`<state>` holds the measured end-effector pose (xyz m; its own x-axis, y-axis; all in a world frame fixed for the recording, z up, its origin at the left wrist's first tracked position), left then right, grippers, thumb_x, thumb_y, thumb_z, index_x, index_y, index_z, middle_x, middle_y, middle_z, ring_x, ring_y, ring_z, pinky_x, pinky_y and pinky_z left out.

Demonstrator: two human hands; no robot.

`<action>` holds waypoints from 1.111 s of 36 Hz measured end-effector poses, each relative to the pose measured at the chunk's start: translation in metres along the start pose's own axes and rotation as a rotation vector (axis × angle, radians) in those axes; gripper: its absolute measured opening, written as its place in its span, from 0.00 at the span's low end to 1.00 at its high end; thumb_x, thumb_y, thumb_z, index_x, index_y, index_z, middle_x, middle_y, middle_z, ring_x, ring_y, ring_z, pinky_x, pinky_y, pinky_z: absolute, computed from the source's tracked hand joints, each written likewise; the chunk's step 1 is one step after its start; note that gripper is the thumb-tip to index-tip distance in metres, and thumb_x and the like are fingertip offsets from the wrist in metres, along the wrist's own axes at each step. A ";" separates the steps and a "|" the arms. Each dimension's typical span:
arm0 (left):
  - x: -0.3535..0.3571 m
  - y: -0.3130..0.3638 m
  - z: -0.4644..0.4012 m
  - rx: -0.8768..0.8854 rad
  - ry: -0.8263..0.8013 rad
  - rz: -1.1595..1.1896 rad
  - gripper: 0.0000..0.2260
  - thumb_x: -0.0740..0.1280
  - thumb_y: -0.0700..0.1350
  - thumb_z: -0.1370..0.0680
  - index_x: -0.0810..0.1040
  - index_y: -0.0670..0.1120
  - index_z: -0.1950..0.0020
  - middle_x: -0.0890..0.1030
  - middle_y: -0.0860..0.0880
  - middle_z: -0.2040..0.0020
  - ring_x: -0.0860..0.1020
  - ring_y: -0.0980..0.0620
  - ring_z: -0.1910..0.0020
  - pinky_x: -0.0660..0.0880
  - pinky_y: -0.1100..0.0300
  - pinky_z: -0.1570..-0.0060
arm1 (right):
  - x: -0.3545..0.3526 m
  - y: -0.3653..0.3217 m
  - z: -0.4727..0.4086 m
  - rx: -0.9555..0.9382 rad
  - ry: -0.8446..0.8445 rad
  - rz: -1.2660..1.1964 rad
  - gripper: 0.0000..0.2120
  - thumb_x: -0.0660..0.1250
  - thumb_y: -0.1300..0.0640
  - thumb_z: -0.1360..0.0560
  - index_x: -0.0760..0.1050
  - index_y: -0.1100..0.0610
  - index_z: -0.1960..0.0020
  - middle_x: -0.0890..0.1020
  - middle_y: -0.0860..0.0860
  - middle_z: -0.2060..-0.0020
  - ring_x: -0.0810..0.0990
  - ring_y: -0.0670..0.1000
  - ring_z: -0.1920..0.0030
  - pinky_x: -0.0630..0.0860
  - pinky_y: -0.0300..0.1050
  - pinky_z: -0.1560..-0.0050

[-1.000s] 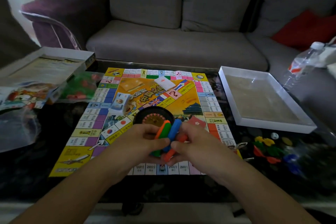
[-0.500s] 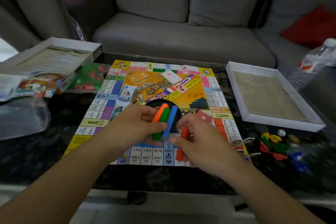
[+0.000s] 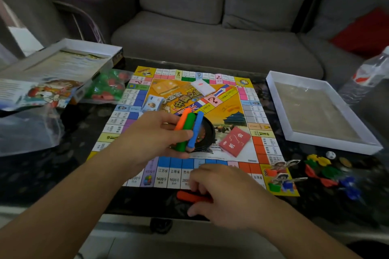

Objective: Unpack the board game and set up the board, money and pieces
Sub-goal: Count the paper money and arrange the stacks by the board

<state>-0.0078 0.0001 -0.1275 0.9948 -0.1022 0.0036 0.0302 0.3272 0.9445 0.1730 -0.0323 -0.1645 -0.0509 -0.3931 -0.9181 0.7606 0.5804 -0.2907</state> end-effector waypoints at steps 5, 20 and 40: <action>0.005 -0.001 0.003 0.029 -0.008 0.019 0.10 0.73 0.37 0.22 0.83 0.40 0.41 0.88 0.42 0.50 0.88 0.43 0.52 0.86 0.50 0.54 | -0.022 0.017 0.006 0.198 0.252 -0.573 0.08 0.71 0.44 0.21 0.74 0.40 0.44 0.80 0.40 0.52 0.81 0.42 0.53 0.80 0.41 0.56; 0.039 0.000 -0.003 -0.038 -0.050 0.047 0.11 0.74 0.36 0.24 0.83 0.42 0.42 0.88 0.42 0.51 0.88 0.43 0.52 0.86 0.50 0.57 | -0.085 0.072 0.010 0.451 0.579 -1.080 0.09 0.69 0.51 0.17 0.84 0.55 0.51 0.87 0.51 0.62 0.84 0.49 0.63 0.79 0.46 0.62; 0.070 -0.013 -0.044 -0.171 -0.066 -0.067 0.03 0.73 0.38 0.23 0.83 0.42 0.50 0.77 0.46 0.67 0.76 0.50 0.67 0.73 0.56 0.71 | -0.093 0.163 -0.022 0.525 0.513 -0.669 0.05 0.72 0.52 0.19 0.76 0.50 0.47 0.88 0.48 0.59 0.88 0.46 0.60 0.80 0.44 0.62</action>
<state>0.0659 0.0297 -0.1535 0.9815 -0.1889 -0.0302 0.1178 0.4723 0.8735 0.2870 0.1147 -0.1320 -0.7537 -0.0959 -0.6502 0.6571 -0.0866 -0.7488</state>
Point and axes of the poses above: each hand's wrist, its own z-axis away from the middle knuckle, its own x-axis out of the palm, y = z × x, the point moved 3 cm from there along -z, towards the middle knuckle
